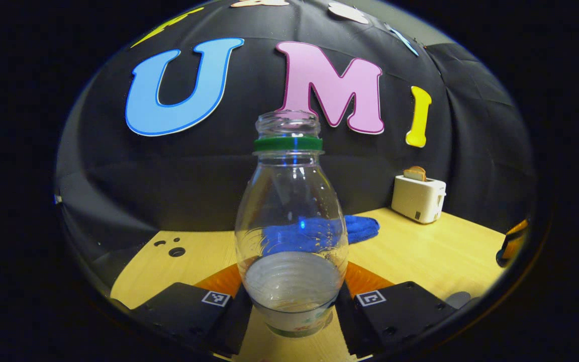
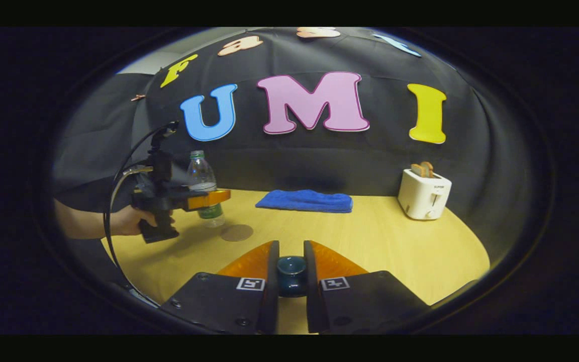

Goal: Open the teacup lid with one hand, grasp the water bottle and pour water into the teacup with the other hand; after pouring, place the water bottle on the coaster and then close the teacup lid.

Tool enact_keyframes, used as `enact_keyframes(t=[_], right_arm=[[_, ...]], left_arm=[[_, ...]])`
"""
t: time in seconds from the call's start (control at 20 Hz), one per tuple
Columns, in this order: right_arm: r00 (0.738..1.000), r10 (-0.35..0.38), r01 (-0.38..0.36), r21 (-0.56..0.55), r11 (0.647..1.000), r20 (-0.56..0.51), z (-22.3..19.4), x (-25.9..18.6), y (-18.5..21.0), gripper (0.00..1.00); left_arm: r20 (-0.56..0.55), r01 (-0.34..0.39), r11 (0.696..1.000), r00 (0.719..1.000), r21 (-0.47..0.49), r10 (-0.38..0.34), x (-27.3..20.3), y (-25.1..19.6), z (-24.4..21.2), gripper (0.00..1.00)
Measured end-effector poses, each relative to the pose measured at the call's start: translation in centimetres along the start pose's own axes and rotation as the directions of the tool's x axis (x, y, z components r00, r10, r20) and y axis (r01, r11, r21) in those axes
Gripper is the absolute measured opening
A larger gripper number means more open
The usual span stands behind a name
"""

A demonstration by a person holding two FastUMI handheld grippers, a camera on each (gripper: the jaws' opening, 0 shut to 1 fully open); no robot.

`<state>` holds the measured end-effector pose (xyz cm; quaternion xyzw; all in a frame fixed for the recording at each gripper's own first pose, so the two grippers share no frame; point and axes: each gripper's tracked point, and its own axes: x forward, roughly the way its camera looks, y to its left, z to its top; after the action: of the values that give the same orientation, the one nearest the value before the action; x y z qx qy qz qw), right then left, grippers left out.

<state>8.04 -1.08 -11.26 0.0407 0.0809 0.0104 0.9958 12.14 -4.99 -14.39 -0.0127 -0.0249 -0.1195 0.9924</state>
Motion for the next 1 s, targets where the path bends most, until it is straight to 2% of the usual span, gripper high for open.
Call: enact_keyframes(t=[0.3, 0.7, 0.75, 0.8, 0.9, 1.0], right_arm=[[1.0, -0.002, 0.002, -0.002, 1.0, 0.019, -1.0, 2.3, 0.6, 0.25], [1.0, -0.006, 0.006, 0.013, 1.0, -0.002, -2.1, 2.7, 1.0, 0.25], [1.0, -0.001, 0.001, 0.014, 1.0, -0.003, -2.2, 2.7, 1.2, 0.21], [1.0, 0.003, -0.003, 0.013, 1.0, -0.001, -2.1, 2.8, 1.3, 0.25], [1.0, 0.008, -0.008, 0.01, 1.0, 0.002, -2.0, 2.7, 1.5, 0.23], [1.0, 0.011, -0.011, 0.01, 1.0, 0.004, -1.9, 2.6, 1.5, 0.21]], left_arm=[[0.024, 0.059, 0.996, 0.998, -0.063, -0.058, -0.1, 0.0, 0.3, 0.76], [-0.02, 0.071, 0.997, 0.997, 0.014, -0.07, 0.3, -1.0, -1.5, 0.8], [-0.032, 0.064, 0.998, 0.997, 0.014, -0.064, 0.4, -1.0, -1.8, 0.81], [-0.041, 0.064, 0.998, 0.997, 0.008, -0.064, 0.1, -1.1, -1.9, 0.87], [-0.033, 0.069, 0.997, 0.997, -0.017, -0.07, -0.4, -1.1, -1.7, 0.99], [-0.04, 0.052, 0.998, 0.998, -0.03, -0.053, -1.5, -0.8, -1.5, 0.98]])
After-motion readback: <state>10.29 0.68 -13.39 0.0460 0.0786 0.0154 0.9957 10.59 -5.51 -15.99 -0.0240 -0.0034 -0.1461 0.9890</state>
